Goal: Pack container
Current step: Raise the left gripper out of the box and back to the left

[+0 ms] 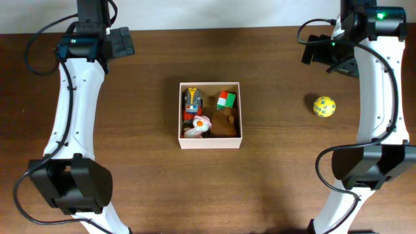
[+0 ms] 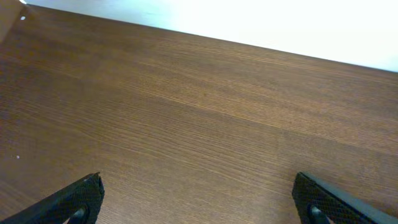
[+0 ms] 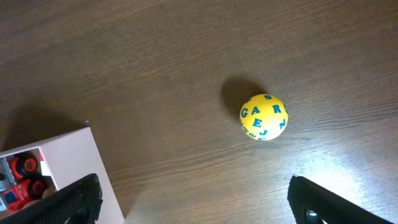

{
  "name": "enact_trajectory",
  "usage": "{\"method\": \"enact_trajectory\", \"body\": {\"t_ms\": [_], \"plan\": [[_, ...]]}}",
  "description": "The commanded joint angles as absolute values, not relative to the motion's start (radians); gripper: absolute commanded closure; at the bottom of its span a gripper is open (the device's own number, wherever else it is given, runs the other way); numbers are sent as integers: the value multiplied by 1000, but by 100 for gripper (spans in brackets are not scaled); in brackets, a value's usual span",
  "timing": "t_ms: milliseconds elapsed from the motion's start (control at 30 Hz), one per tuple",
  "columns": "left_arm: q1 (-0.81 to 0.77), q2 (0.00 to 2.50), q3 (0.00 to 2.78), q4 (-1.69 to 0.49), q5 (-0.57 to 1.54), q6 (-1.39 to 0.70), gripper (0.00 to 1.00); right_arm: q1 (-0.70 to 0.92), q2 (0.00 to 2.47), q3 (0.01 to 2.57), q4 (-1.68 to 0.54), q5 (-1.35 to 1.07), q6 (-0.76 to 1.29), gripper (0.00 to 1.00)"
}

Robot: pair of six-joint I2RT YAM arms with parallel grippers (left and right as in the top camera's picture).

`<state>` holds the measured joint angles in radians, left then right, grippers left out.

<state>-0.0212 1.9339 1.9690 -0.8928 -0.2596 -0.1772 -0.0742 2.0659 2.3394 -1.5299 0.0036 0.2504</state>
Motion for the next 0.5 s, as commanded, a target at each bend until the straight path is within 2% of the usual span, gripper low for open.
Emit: {"method": "enact_trajectory", "body": {"t_ms": [0, 467], "plan": [[-22, 1930, 1976, -895, -270, -190, 1, -73, 2065, 2355, -1529, 12, 244, 1], [-21, 1930, 1976, -898, -270, -190, 1, -73, 2065, 2355, -1465, -2, 244, 1]]}}
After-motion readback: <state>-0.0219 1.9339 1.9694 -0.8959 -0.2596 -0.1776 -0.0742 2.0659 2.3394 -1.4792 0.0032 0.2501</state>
